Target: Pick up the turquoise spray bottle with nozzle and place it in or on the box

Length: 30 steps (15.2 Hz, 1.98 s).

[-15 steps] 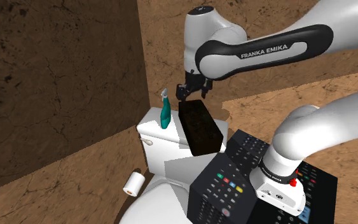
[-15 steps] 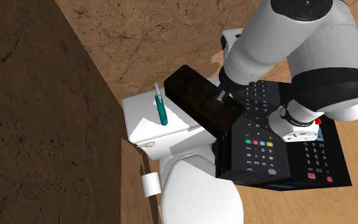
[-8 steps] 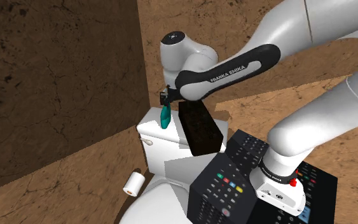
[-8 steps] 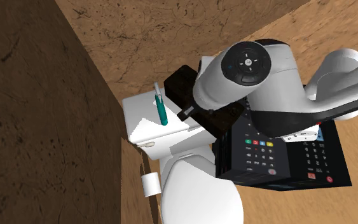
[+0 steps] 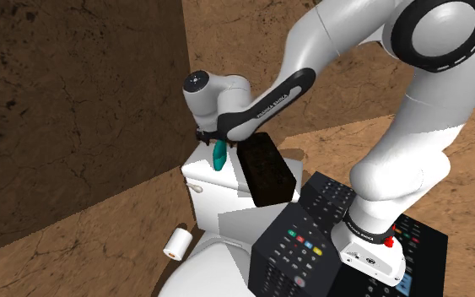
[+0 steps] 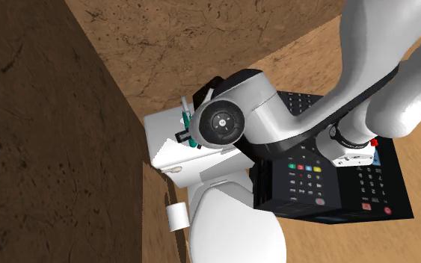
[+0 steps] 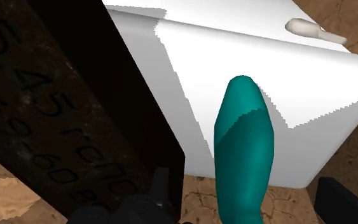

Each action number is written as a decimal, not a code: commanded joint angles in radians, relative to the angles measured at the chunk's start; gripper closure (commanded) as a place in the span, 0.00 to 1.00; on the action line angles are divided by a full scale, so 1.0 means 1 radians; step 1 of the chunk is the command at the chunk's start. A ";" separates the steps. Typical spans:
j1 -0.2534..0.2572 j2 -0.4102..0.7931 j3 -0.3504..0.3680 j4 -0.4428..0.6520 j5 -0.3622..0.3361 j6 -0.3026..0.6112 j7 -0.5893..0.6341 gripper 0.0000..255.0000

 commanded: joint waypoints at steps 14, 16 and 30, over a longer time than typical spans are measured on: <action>0.062 0.241 -0.093 0.102 -0.278 -0.038 0.265 0.00; 0.062 0.241 -0.093 0.102 -0.278 -0.038 0.265 0.00; 0.048 0.208 -0.078 0.106 -0.239 -0.049 0.230 1.00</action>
